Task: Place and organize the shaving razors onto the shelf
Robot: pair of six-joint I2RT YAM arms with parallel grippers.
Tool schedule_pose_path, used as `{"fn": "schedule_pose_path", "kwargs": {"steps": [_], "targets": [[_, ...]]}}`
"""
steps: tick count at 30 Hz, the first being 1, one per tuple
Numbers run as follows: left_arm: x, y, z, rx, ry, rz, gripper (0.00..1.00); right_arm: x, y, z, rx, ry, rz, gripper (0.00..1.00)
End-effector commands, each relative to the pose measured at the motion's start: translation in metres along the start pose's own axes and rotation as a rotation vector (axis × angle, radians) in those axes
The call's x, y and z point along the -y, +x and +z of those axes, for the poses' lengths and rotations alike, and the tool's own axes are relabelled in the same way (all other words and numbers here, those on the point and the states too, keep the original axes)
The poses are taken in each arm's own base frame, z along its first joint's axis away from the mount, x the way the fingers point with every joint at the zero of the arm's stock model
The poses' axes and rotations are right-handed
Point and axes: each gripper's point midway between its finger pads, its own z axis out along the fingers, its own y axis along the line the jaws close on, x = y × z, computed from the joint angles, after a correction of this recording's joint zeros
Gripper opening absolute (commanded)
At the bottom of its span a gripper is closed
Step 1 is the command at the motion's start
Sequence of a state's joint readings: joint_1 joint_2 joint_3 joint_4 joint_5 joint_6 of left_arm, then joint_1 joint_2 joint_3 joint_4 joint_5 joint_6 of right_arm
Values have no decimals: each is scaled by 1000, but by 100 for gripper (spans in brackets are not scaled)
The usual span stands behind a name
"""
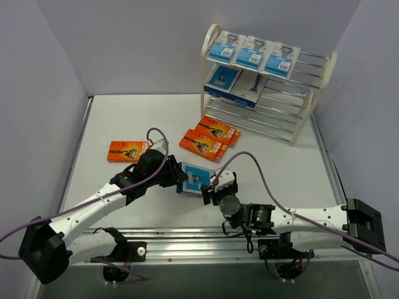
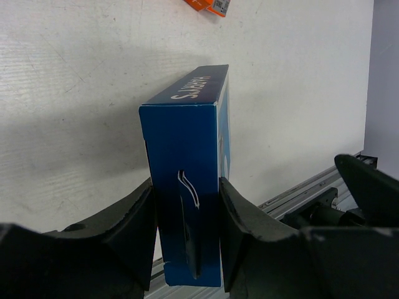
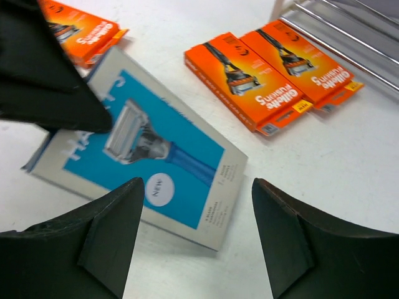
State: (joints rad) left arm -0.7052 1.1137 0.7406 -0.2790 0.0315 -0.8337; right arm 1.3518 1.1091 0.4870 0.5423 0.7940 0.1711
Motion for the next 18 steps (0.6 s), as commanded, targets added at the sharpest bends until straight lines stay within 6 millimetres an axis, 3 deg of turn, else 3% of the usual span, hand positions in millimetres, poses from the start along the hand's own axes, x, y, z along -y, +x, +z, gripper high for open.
{"fn": "schedule_pose_path", "kwargs": {"steps": [1, 4, 7, 12, 18], "targets": [[-49, 23, 7, -60, -178, 46, 8, 19, 2, 4, -18, 48, 91, 65], [-51, 26, 9, -69, -178, 51, 20, 33, 3, 11, -25, 113, 91, 66], [-55, 27, 11, -71, -182, 36, 3, 50, 9, 22, -57, 204, 96, 66], [-53, 28, 15, -96, -179, 20, 2, 72, 6, 29, -61, 323, 182, 66], [-39, 11, 11, -30, -126, -12, 2, 91, 16, 23, -86, 411, 225, 65]]}}
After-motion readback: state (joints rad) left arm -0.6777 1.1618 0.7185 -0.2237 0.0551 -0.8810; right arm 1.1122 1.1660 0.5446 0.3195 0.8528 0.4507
